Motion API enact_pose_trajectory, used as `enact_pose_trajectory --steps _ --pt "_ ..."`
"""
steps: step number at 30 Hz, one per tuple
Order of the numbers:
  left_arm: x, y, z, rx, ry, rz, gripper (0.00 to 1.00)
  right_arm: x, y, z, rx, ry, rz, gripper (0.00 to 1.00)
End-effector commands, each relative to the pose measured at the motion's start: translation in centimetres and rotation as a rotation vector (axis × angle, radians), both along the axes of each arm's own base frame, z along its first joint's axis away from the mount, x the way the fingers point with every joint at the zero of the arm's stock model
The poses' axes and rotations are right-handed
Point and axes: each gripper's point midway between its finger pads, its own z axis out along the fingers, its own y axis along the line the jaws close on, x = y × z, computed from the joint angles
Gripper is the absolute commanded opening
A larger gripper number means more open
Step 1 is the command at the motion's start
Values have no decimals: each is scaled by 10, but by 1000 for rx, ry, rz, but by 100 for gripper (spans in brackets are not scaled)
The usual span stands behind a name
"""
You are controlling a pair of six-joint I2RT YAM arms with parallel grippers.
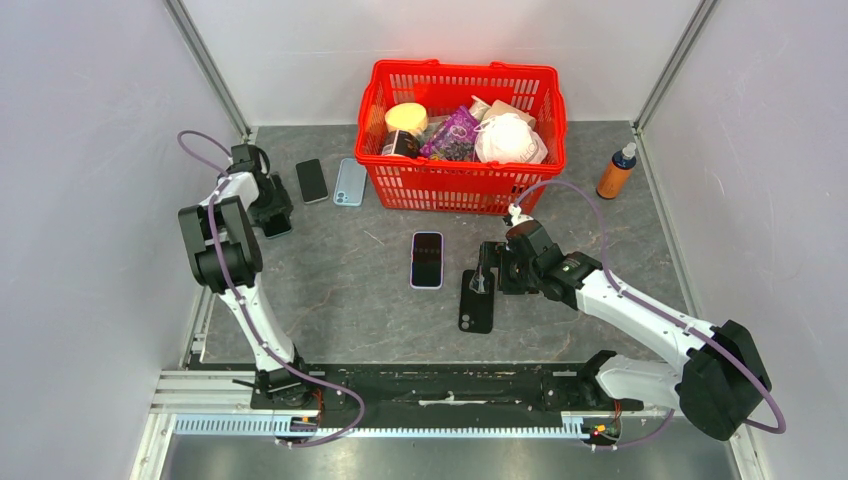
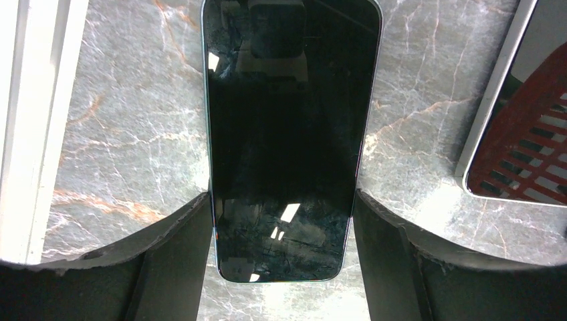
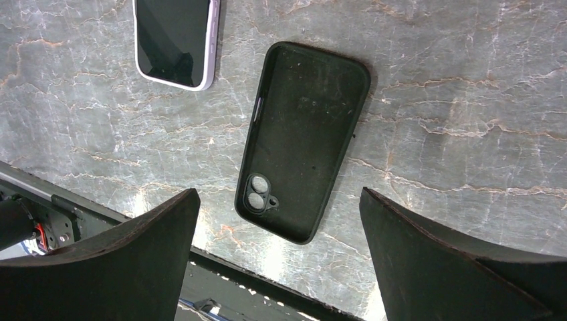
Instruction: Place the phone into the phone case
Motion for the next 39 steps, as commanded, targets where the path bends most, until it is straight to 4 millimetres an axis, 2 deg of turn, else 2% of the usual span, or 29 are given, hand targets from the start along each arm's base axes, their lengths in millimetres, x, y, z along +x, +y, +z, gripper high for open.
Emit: enact_pose_trajectory --steps 1,8,11,17,22,26,32,39 --pt "-31 -30 -1 -106 94 17 46 10 7 13 32 -47 10 97" --pt "-64 -66 18 -177 70 73 43 15 11 17 54 -57 -6 97" --pt "-85 -80 21 -208 49 133 43 17 15 16 69 -48 -11 97" --pt "-128 -116 22 -305 -29 208 43 21 23 25 102 -50 -14 97" --pt "-164 -154 17 -356 -71 166 43 23 32 28 136 -35 -4 97" --pt "-189 -188 14 -408 -112 103 43 24 46 30 190 -15 16 97" --pt "-211 -237 15 -489 -150 -21 43 28 78 35 317 43 59 92" --pt "-233 -277 12 -546 -152 -157 42 39 108 30 383 88 68 84"
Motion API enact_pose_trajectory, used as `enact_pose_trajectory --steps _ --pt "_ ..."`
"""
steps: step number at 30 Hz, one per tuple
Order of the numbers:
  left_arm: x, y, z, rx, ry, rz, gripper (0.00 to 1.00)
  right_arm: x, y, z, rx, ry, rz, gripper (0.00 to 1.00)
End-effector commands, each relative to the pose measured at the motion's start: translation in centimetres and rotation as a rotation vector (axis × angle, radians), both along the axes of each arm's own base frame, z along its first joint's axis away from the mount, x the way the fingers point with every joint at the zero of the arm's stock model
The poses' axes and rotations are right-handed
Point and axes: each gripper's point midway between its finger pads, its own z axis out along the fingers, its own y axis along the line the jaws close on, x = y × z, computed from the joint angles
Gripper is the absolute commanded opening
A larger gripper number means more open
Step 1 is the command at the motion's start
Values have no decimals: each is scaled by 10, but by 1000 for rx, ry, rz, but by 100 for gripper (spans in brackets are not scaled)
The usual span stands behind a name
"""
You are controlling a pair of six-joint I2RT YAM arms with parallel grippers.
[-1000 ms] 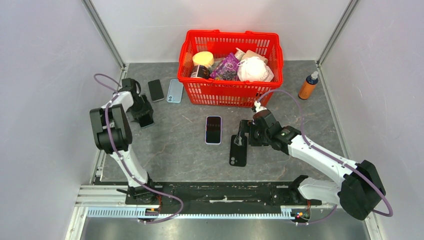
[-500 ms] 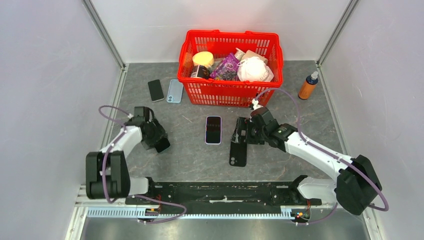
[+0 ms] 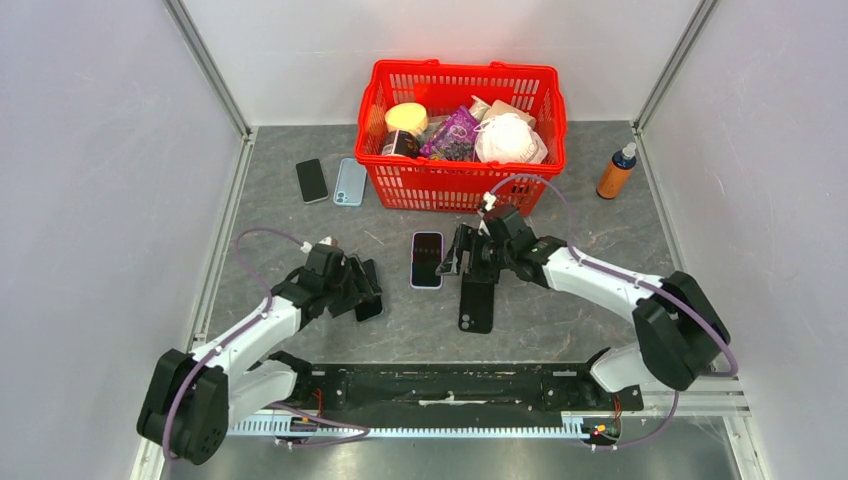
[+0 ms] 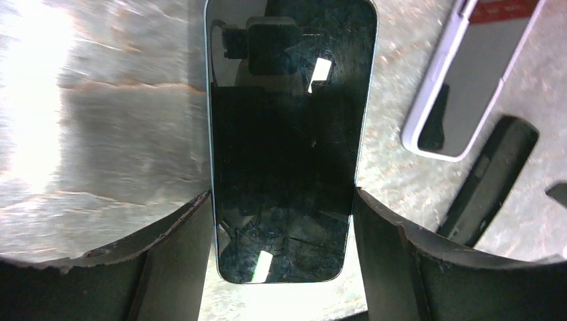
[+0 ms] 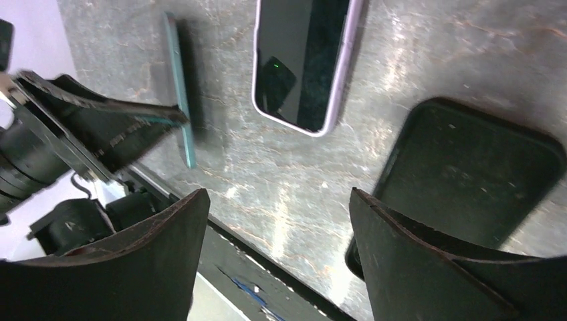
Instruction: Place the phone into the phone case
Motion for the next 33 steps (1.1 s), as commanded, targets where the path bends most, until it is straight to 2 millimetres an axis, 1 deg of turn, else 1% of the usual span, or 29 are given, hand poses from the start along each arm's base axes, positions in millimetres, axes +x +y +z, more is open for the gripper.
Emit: enact_pose_trajectory --steps 1,3,6,8,10,12,15,18,23,27,30,32,33 --pt "-8 -26 0 -84 -20 -31 42 17 38 25 130 -27 21 82" --pt "-12 -34 -1 -100 -28 -62 42 19 52 24 146 -16 34 79" --pt "-16 -44 0 -112 -39 -103 42 16 78 19 158 4 64 74" --pt "-18 -49 0 -117 -43 -126 42 13 93 10 146 23 70 71" --pt "-21 -52 1 -129 -47 -142 42 9 104 2 133 38 74 69" --pt "-23 -55 4 -141 -52 -160 42 10 117 -1 137 27 78 67" --pt "-25 -57 7 -153 -64 -176 42 8 131 -13 119 44 81 62" --pt "-27 -59 10 -167 -73 -191 42 5 139 -25 99 57 72 58" --pt "-31 -60 9 -173 -71 -205 42 6 147 -40 90 70 49 52" --pt "-32 -60 8 -177 -71 -211 42 6 152 -50 87 76 39 42" --pt "-32 -61 10 -184 -77 -214 42 7 154 -52 93 77 30 29" --pt "-31 -62 14 -189 -87 -219 44 8 155 -51 99 74 19 16" --pt "-31 -62 15 -185 -86 -224 46 8 155 -50 100 72 16 9"
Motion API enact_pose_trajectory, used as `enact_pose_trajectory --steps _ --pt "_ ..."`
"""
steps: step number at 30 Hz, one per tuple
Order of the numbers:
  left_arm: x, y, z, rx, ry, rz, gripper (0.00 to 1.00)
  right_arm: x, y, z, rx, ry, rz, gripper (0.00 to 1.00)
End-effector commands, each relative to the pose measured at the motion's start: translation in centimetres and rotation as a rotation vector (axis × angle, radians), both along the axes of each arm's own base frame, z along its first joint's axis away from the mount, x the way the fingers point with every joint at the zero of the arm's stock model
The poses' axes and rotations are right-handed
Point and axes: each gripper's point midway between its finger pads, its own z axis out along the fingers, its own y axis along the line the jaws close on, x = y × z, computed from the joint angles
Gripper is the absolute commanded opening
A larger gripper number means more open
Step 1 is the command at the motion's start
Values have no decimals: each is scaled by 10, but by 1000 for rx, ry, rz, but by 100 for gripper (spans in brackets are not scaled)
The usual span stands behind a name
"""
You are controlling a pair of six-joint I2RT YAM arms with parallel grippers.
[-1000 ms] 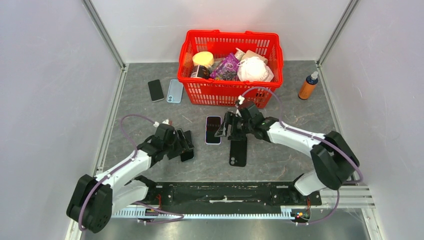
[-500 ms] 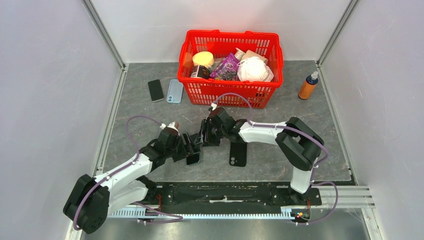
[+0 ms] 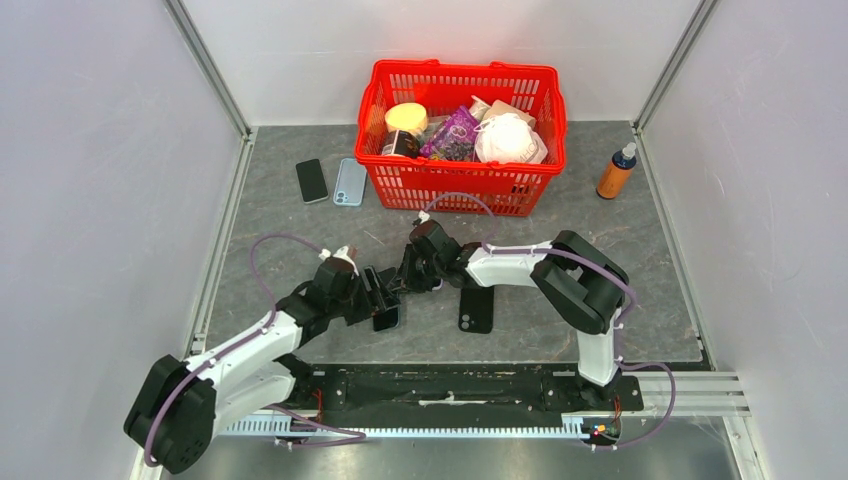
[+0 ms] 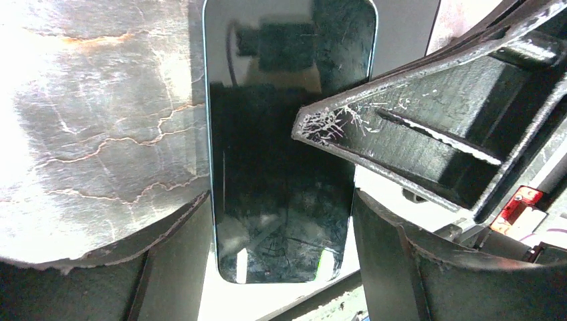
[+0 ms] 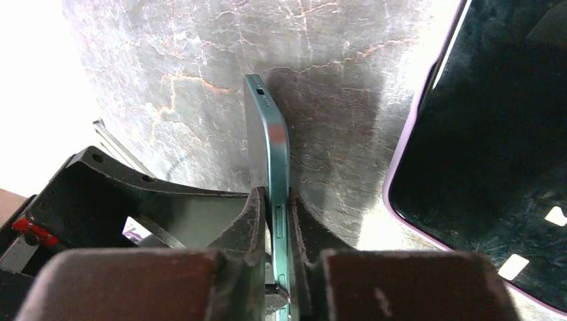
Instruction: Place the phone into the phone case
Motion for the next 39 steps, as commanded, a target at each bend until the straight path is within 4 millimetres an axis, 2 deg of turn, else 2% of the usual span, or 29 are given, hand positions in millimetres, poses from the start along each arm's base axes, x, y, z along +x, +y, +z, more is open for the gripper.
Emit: enact_pose_trajectory --steps 1,2,4,7,12,18,22,24,29,33,36,39 --pt "-2 -9 12 -44 -18 -43 52 13 11 11 32 -50 -44 3" --pt "-2 -10 15 -46 -26 -49 58 14 11 13 34 -53 -48 0" --pt "-1 -9 22 -52 -48 -53 69 14 10 16 30 -59 -58 0" --pt "-1 -13 38 -77 -87 -73 77 15 8 26 23 -70 -63 0" --pt "-7 -28 68 -150 -138 -168 79 16 -10 52 -30 -122 -67 0" --pt "-13 -40 91 -163 -179 -250 79 20 -46 75 -87 -138 -105 0" --pt "-11 -45 106 -173 -208 -268 79 22 -85 91 -129 -158 -165 0" --pt "-7 -47 112 -167 -223 -271 78 22 -117 94 -192 -168 -210 0" --pt "4 -53 98 -137 -202 -260 74 11 -199 103 -272 -155 -328 0" --pt "12 -66 85 -122 -186 -266 72 -8 -251 108 -348 -153 -409 0" --pt "18 -84 75 -109 -174 -285 70 -14 -279 107 -388 -139 -457 0" --pt "21 -105 67 -110 -161 -311 69 -15 -296 101 -414 -117 -488 0"
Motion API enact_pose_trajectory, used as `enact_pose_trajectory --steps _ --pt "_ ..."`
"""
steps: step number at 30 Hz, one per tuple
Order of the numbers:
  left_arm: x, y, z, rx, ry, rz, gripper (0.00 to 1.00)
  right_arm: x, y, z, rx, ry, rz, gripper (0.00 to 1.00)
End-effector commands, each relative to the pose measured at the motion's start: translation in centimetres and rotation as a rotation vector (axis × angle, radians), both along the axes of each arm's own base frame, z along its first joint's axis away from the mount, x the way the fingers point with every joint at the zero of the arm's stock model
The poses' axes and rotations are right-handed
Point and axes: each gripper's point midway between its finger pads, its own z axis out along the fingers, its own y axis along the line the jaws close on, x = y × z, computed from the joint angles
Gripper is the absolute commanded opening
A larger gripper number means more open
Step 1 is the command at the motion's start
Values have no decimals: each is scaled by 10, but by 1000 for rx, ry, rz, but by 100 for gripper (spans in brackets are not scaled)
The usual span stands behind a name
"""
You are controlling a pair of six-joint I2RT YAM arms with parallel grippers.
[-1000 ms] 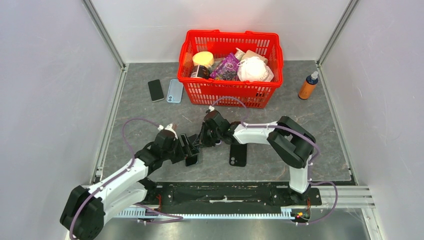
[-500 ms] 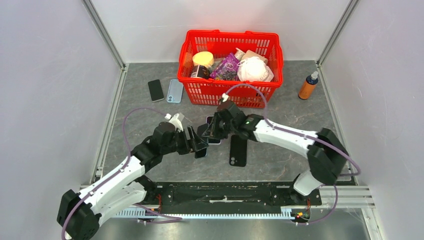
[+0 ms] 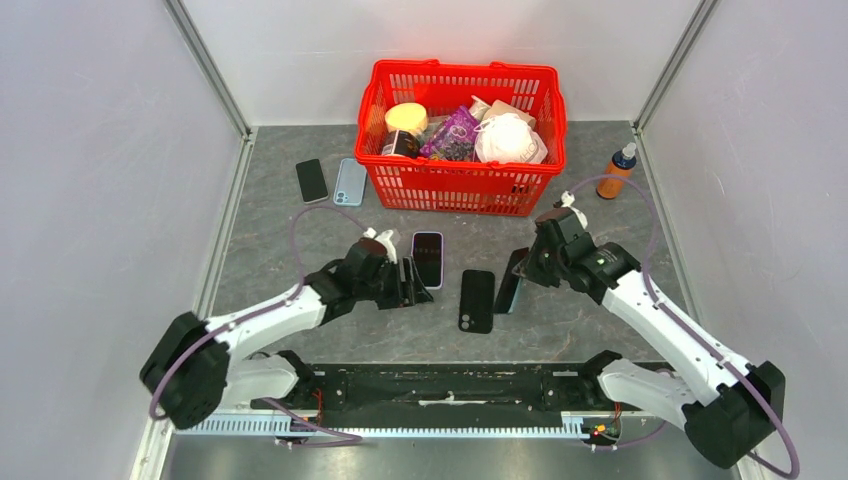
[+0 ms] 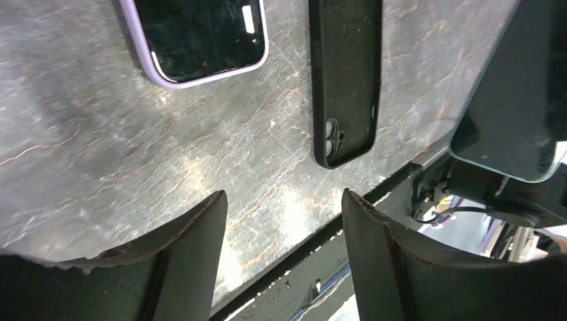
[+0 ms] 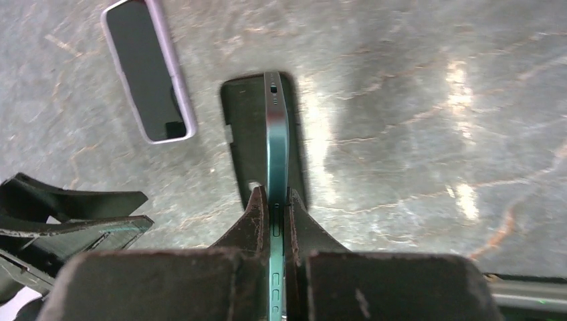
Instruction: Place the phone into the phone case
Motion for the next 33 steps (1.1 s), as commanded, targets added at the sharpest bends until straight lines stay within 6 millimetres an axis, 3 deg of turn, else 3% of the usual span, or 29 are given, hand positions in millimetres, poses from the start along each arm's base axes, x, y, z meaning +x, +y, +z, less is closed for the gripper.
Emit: enact_pose_trajectory --steps 1,4,9,18,33 --pt "19 -38 12 -39 -79 -39 69 -4 -31 -10 -67 32 -50 0" --pt "24 -60 6 -54 -81 -66 68 1 -20 -12 -21 38 0 0" --pt "28 -79 -7 -53 -56 -84 64 12 5 -17 43 74 73 0" --pt "34 -83 -34 1 -28 -72 51 22 47 -35 155 68 182 0" --pt "32 -97 -48 27 -7 -108 42 18 66 -74 203 86 216 0"
